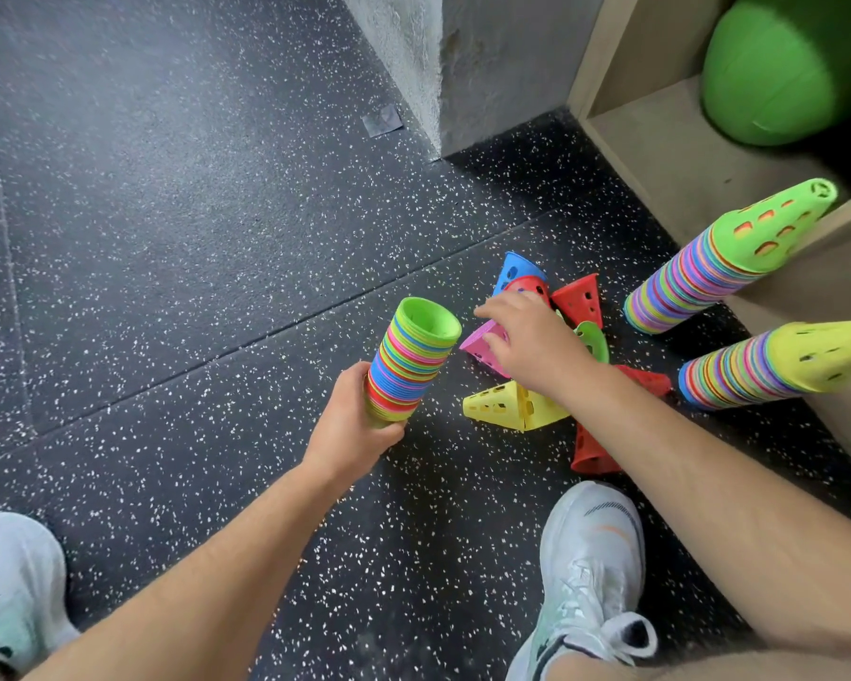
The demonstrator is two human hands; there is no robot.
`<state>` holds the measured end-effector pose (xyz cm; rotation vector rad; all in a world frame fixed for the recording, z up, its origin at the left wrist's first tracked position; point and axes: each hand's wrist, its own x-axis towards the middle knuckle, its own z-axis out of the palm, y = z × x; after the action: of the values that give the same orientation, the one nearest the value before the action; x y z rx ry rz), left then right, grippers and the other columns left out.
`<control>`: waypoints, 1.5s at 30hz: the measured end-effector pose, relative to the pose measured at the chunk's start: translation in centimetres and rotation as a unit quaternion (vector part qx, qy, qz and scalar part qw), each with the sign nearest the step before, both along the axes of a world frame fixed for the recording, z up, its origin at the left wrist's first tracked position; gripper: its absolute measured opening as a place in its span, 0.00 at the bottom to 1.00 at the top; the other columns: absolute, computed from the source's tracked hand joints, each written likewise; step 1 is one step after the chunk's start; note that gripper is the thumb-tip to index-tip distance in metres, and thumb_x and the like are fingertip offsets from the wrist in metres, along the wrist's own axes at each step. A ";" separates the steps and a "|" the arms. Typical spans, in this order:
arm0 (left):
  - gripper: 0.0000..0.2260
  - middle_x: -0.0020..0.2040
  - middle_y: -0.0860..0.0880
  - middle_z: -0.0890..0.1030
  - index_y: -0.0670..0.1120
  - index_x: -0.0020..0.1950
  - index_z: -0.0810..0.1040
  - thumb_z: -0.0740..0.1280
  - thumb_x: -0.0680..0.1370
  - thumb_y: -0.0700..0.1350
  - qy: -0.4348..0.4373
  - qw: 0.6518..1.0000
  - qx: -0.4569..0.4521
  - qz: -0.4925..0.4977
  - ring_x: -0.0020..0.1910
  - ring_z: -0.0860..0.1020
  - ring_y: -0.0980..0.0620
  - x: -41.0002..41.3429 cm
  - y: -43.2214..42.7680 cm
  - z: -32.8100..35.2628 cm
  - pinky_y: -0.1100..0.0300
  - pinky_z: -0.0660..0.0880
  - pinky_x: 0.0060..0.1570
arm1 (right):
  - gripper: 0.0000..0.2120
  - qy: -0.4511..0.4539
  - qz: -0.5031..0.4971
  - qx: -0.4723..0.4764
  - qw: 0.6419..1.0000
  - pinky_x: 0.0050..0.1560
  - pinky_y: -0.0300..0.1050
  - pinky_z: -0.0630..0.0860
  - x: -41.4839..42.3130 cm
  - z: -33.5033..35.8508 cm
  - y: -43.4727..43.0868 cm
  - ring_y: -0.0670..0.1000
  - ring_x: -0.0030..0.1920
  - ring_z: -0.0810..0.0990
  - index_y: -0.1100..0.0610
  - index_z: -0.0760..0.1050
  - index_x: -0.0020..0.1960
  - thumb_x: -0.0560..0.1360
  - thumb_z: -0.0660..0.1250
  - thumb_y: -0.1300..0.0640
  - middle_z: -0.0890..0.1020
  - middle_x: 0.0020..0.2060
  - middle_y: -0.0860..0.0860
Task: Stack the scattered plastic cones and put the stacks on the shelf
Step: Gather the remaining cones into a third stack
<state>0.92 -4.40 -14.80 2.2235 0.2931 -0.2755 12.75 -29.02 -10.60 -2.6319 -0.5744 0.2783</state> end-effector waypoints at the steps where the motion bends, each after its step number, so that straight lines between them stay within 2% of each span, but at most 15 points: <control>1: 0.32 0.62 0.52 0.75 0.50 0.72 0.69 0.78 0.71 0.43 0.000 1.000 0.000 0.000 0.58 0.77 0.54 0.0 0.0 0.0 0.60 0.72 0.56 | 0.16 0.010 0.015 -0.045 0.999 0.69 0.49 0.65 0.2 -0.7 0.0 0.58 0.65 0.70 0.57 0.76 0.66 0.79 0.64 0.59 0.77 0.63 0.54; 3: 0.31 0.62 0.53 0.75 0.51 0.71 0.69 0.78 0.71 0.44 0.000 1.000 -0.003 0.001 0.57 0.77 0.56 0.0 0.0 0.0 0.62 0.72 0.55 | 0.14 0.020 0.032 -0.102 0.994 0.67 0.52 0.68 0.3 -1.7 0.0 0.57 0.64 0.69 0.55 0.76 0.65 0.80 0.63 0.58 0.77 0.61 0.52; 6: 0.30 0.62 0.54 0.75 0.52 0.71 0.69 0.77 0.72 0.44 0.002 1.000 -0.009 0.003 0.57 0.77 0.57 0.1 0.1 -0.2 0.63 0.73 0.55 | 0.09 0.017 0.025 -0.088 0.996 0.60 0.52 0.72 0.4 -1.9 0.0 0.56 0.59 0.71 0.56 0.78 0.58 0.80 0.62 0.61 0.77 0.55 0.52; 10: 0.31 0.61 0.52 0.76 0.52 0.71 0.69 0.77 0.71 0.45 0.001 1.000 -0.009 0.010 0.57 0.78 0.55 0.1 0.2 -0.4 0.58 0.75 0.56 | 0.07 -0.006 -0.068 0.040 0.997 0.54 0.47 0.69 0.7 0.3 -0.5 0.56 0.54 0.74 0.58 0.80 0.54 0.80 0.64 0.60 0.79 0.50 0.54; 13: 0.31 0.61 0.53 0.75 0.51 0.70 0.69 0.77 0.71 0.44 0.000 1.000 -0.004 0.010 0.55 0.77 0.56 0.1 0.2 -0.4 0.59 0.74 0.55 | 0.07 -0.039 -0.144 0.146 0.978 0.55 0.49 0.75 0.3 3.3 -0.5 0.54 0.52 0.78 0.57 0.81 0.54 0.79 0.66 0.60 0.80 0.50 0.52; 15: 0.30 0.60 0.54 0.75 0.52 0.70 0.70 0.77 0.70 0.44 0.002 1.000 -0.005 0.005 0.53 0.76 0.59 -0.2 0.0 -0.3 0.64 0.72 0.51 | 0.07 -0.076 -0.161 0.203 0.963 0.55 0.51 0.78 -0.4 5.1 -0.4 0.52 0.50 0.80 0.56 0.82 0.53 0.78 0.67 0.60 0.81 0.50 0.50; 18: 0.30 0.59 0.56 0.75 0.53 0.69 0.70 0.77 0.70 0.45 0.002 1.000 -0.011 -0.003 0.52 0.76 0.60 -1.2 -0.4 -0.2 0.69 0.70 0.48 | 0.06 -0.092 -0.128 0.246 0.956 0.54 0.45 0.78 -1.9 6.8 0.3 0.47 0.49 0.80 0.55 0.82 0.53 0.78 0.68 0.60 0.80 0.48 0.45; 22: 0.31 0.61 0.54 0.76 0.50 0.71 0.70 0.78 0.71 0.44 -0.004 1.000 -0.020 -0.009 0.55 0.76 0.58 -2.9 -1.0 0.1 0.63 0.71 0.52 | 0.10 -0.055 -0.077 0.225 0.970 0.53 0.34 0.75 -4.6 6.0 0.8 0.41 0.50 0.78 0.51 0.80 0.58 0.77 0.69 0.54 0.79 0.49 0.40; 25: 0.30 0.60 0.55 0.76 0.51 0.70 0.70 0.79 0.71 0.45 0.000 1.000 -0.018 -0.012 0.52 0.76 0.64 -4.4 -1.1 0.3 0.75 0.69 0.47 | 0.05 -0.056 -0.166 0.192 0.966 0.47 0.41 0.73 -6.6 4.0 -0.3 0.46 0.45 0.77 0.53 0.77 0.52 0.77 0.68 0.54 0.80 0.44 0.46; 27: 0.29 0.59 0.56 0.75 0.54 0.68 0.69 0.79 0.71 0.45 0.000 1.000 -0.015 -0.013 0.53 0.75 0.69 -5.5 -1.0 0.4 0.78 0.68 0.45 | 0.09 -0.022 -0.207 0.089 0.974 0.44 0.45 0.70 -8.1 2.4 -1.0 0.51 0.44 0.76 0.54 0.75 0.46 0.76 0.69 0.48 0.78 0.42 0.49; 28: 0.29 0.59 0.56 0.75 0.55 0.67 0.69 0.79 0.71 0.45 -0.002 1.000 -0.012 -0.015 0.52 0.75 0.67 -6.1 -0.9 0.5 0.79 0.68 0.45 | 0.13 0.008 -0.212 0.033 0.977 0.44 0.45 0.70 -8.9 1.5 -1.2 0.53 0.45 0.77 0.54 0.76 0.45 0.75 0.69 0.44 0.78 0.43 0.50; 32: 0.29 0.60 0.54 0.76 0.51 0.68 0.70 0.79 0.71 0.45 0.004 1.000 -0.001 -0.019 0.55 0.76 0.58 -8.2 -0.7 0.5 0.69 0.70 0.48 | 0.22 0.065 -0.207 -0.085 0.972 0.49 0.51 0.75 -10.7 -0.8 -1.4 0.60 0.54 0.77 0.58 0.78 0.54 0.75 0.69 0.40 0.77 0.52 0.56; 36: 0.29 0.61 0.54 0.75 0.52 0.69 0.70 0.79 0.71 0.44 0.005 1.000 0.005 -0.022 0.55 0.76 0.58 -9.9 -0.6 0.7 0.65 0.70 0.51 | 0.14 0.045 -0.183 -0.132 0.973 0.47 0.49 0.72 -10.5 -1.8 -1.4 0.59 0.58 0.74 0.56 0.80 0.53 0.79 0.64 0.45 0.77 0.54 0.55; 40: 0.29 0.60 0.54 0.76 0.53 0.67 0.70 0.78 0.71 0.44 0.011 1.000 0.007 -0.015 0.55 0.77 0.58 -10.4 -0.3 1.2 0.60 0.74 0.54 | 0.10 0.039 -0.191 -0.053 0.979 0.46 0.48 0.70 -10.6 -1.6 -0.9 0.58 0.55 0.75 0.55 0.80 0.50 0.80 0.64 0.50 0.79 0.51 0.53; 45: 0.26 0.54 0.62 0.74 0.61 0.60 0.67 0.78 0.71 0.45 0.013 1.000 0.014 -0.015 0.53 0.73 0.74 -10.7 -0.1 1.6 0.76 0.68 0.43 | 0.07 -0.024 -0.178 0.135 0.974 0.45 0.44 0.70 -10.7 1.4 -1.4 0.55 0.47 0.78 0.58 0.81 0.50 0.79 0.67 0.56 0.79 0.46 0.51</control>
<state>-9.73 -4.55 -13.19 2.2551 0.2791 -0.3196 2.07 -30.40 -9.22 -2.4216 -0.1330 0.0238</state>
